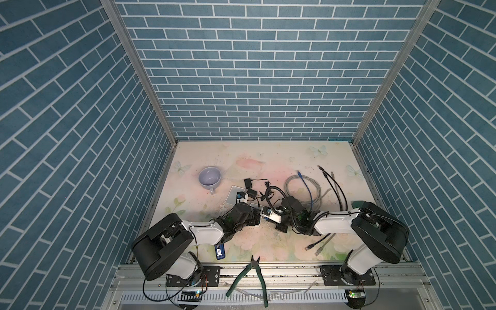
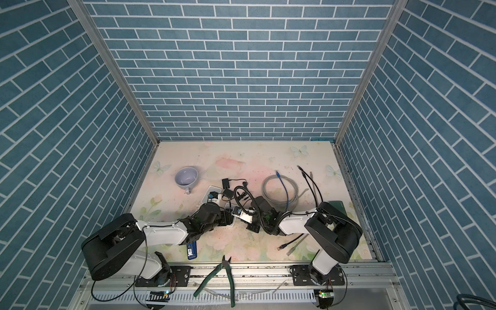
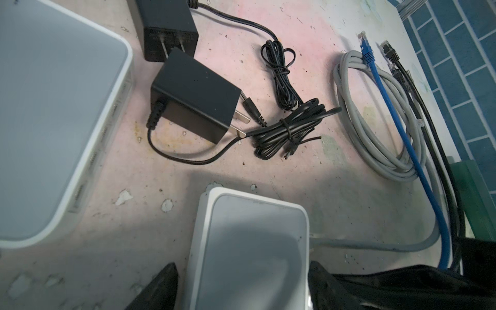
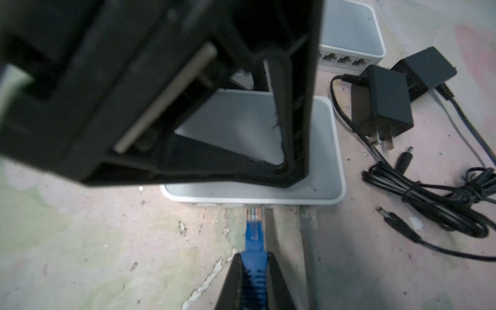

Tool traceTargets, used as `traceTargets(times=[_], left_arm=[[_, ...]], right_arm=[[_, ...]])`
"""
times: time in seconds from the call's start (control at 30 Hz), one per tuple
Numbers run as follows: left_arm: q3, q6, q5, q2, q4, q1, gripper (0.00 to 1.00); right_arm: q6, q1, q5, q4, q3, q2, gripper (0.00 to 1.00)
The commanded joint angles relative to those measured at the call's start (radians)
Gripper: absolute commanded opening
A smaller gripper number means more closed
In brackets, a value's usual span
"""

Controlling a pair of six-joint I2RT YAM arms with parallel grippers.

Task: Insert the plug into the switch port
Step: 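Hold the switch with the left gripper while the right aligns the blue plug, then push the blue plug into the switch port with the right gripper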

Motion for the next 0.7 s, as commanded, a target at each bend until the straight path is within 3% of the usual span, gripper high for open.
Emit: traceTargets(times=[0.0, 0.67], left_arm=[[-0.02, -0.007, 0.019, 0.021, -0.031, -0.009, 0.77], [-0.009, 0.007, 0.07, 0.11, 0.056, -0.015, 0.72]], right_arm=[[0.018, 0.003, -0.014, 0.052, 0.004, 0.009, 0.0], [0.105, 0.003, -0.004, 0.233, -0.013, 0.036, 0.0]])
